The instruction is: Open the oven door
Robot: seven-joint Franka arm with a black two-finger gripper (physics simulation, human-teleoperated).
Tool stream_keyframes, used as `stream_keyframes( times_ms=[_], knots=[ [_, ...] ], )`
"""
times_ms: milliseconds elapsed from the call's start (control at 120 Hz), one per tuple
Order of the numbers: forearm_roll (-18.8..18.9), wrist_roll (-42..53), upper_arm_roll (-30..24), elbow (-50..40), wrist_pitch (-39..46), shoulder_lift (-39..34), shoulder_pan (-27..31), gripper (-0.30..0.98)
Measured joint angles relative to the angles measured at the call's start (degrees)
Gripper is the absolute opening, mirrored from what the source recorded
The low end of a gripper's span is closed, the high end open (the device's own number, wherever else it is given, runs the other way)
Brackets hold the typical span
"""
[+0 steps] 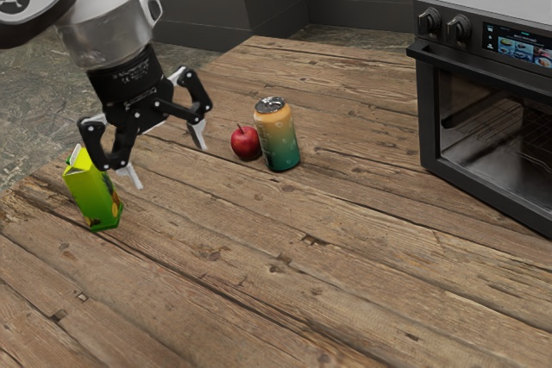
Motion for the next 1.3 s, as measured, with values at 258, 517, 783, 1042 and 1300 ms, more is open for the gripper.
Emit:
stream_keyframes(
  times_ms=[258,517,783,1042,1300],
  knots=[
    [2.05,-21.21,-9.3,6.78,3.08,4.55,-2.83,0.69],
    [9.62,-32.72,-26.84,23.52,12.79,20.13,0.32,0.69],
    [15.66,-40.33,-33.03,23.19,21.65,22.86,0.91,0.69],
    [16.72,-45.0,-33.02,22.85,26.7,24.92,-0.77,0.69],
    [19.52,-47.17,-32.93,24.16,31.66,29.55,-1.25,0.69]
  ],
)
